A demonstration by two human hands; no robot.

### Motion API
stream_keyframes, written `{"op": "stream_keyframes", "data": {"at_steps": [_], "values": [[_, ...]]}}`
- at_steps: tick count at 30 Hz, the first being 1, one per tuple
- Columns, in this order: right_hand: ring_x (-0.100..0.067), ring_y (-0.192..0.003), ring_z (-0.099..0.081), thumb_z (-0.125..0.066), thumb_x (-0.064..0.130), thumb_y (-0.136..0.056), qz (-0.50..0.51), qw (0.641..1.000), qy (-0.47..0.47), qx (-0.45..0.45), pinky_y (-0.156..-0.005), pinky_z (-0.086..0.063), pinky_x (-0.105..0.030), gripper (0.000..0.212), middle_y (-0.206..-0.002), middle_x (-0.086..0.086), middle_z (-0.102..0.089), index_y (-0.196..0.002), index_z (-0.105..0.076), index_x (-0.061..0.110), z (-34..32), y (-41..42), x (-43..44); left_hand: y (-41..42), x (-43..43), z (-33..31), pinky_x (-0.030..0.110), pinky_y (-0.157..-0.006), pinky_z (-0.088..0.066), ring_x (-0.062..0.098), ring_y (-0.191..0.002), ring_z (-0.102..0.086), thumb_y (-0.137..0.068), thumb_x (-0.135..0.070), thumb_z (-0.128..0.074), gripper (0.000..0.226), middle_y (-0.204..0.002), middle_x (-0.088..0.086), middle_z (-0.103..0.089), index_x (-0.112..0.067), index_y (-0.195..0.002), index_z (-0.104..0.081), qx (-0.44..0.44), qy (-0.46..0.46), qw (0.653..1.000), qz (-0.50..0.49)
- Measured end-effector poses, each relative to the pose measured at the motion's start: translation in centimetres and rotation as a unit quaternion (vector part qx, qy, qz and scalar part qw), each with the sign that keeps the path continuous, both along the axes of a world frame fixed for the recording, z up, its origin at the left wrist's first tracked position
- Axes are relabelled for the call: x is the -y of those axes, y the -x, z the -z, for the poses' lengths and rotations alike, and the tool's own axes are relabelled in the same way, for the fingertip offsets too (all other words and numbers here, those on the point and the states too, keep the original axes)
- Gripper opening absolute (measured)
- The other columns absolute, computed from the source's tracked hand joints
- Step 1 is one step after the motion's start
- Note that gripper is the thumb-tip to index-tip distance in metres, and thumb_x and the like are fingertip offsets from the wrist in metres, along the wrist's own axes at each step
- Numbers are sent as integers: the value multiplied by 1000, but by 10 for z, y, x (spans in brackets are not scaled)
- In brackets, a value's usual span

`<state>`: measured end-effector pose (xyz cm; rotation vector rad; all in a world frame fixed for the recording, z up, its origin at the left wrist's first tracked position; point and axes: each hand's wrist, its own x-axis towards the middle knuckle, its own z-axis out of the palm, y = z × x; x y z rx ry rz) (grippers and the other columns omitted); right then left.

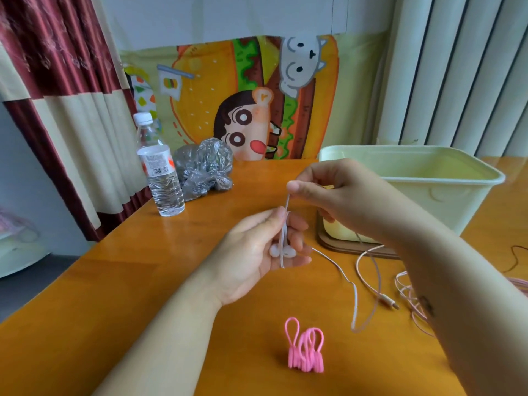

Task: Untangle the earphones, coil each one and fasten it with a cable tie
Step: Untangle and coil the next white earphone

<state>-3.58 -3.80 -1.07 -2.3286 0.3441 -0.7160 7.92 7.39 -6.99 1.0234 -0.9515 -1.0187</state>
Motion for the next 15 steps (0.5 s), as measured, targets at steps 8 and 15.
{"op": "stream_keyframes", "data": {"at_steps": [8,15], "values": [[-2,-40,-34,-57,46,-81,-33,996,-78,10,-43,-27,-11,37,-42,15,-39,-78,-65,10,11,-4,7,-9,-3,-2,45,-79,-57,17,-74,-66,-91,-29,-48,28,-70,4,-61,-12,-83,-70,-113,40,984,130],[-9,-52,-33,-50,32,-96,-66,991,24,-114,-49,-31,-25,38,-59,-6,-43,-77,-60,0,28,-15,-11,-26,2,-11,42,-72,-59,14,-82,-71,-91,-25,-44,28,-83,-1,-72,-12,-93,-69,-293,134,944,-67]]}}
